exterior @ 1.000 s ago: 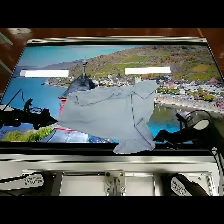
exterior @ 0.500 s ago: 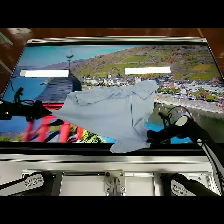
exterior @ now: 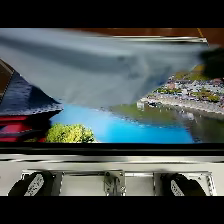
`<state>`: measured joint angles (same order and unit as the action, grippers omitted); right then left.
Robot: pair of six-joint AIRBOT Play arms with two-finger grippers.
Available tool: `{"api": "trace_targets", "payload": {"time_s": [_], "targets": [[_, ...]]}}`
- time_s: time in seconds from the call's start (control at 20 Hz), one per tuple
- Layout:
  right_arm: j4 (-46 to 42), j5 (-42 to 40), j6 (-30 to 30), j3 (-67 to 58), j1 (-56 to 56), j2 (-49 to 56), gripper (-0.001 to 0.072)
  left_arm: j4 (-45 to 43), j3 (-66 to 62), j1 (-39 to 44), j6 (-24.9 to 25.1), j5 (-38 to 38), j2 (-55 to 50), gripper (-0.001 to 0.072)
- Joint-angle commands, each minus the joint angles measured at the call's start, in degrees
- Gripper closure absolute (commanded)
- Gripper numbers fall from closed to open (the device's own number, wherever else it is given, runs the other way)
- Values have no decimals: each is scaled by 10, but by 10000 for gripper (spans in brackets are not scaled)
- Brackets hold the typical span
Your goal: Fold the shirts.
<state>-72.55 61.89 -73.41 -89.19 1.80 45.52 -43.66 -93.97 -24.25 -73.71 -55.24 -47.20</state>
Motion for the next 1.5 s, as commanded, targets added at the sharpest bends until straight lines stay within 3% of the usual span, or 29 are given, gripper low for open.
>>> {"api": "trace_targets", "payload": {"time_s": [0.0,0.1,0.25,0.45,0.75,0.85,0.95,1.1,1.25,1.45], "targets": [[-96,18,-30,-217,-1,-33,647,-10,-110,0,-18,55,98,669],[-98,89,-36,-262,-1,-38,647,-53,-110,0,-72,4,140,669],[-113,184,-60,-268,-1,-58,646,-146,-110,-1,-111,-103,180,669],[-129,249,-60,-262,-1,-41,646,-176,-104,-1,-121,-236,173,669],[-134,378,-68,-175,-1,105,647,-196,48,0,-98,-245,110,669],[-132,339,-72,-93,-1,166,646,-196,132,0,-95,-242,62,669],[-113,219,-87,-8,-1,235,646,-196,209,0,-85,-201,-7,669],[-30,8,-87,37,-1,371,646,-194,255,20,-84,-85,-141,670],[79,-113,-82,37,-1,474,647,-194,245,85,-85,14,-270,669],[93,-233,-60,37,-1,537,646,-194,229,160,-112,176,-375,669]]}}
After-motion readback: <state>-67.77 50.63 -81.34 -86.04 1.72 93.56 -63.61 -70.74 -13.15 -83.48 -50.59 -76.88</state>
